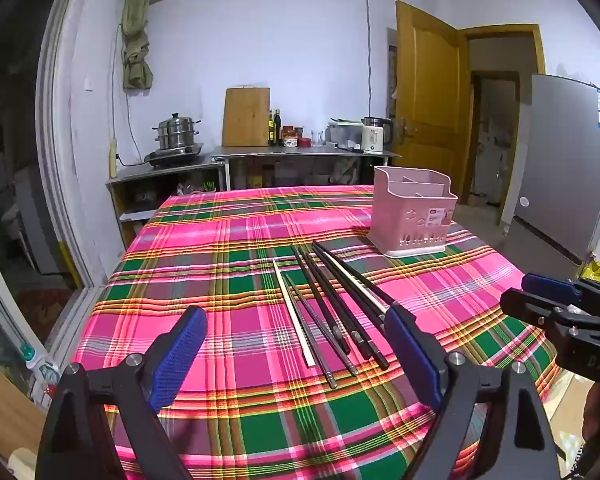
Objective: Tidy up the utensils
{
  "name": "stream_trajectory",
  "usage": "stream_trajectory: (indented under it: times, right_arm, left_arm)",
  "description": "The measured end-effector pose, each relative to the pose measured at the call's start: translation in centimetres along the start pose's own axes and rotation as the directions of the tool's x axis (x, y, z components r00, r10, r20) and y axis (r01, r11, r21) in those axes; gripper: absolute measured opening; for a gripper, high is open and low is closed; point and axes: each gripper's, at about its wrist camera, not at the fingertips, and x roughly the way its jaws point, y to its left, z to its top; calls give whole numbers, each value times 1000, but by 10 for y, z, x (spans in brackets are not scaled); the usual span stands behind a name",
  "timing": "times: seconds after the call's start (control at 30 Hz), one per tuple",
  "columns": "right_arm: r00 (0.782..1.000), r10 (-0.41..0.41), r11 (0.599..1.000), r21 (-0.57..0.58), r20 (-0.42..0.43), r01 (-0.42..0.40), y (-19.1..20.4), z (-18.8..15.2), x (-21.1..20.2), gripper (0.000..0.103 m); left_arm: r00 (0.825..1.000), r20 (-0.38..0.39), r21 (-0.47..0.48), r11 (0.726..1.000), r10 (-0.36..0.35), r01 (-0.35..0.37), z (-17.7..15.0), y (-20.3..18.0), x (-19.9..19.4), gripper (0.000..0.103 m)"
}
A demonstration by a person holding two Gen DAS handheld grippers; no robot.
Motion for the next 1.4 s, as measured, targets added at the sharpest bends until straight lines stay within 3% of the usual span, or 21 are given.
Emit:
stream_trajectory:
  times: [1.4]
  right_arm:
    - [1000, -6, 1000, -9, -6, 6, 3, 0, 2, 49]
  left_arm:
    - [1000, 8, -13, 1000, -11, 11, 0, -1, -2, 90]
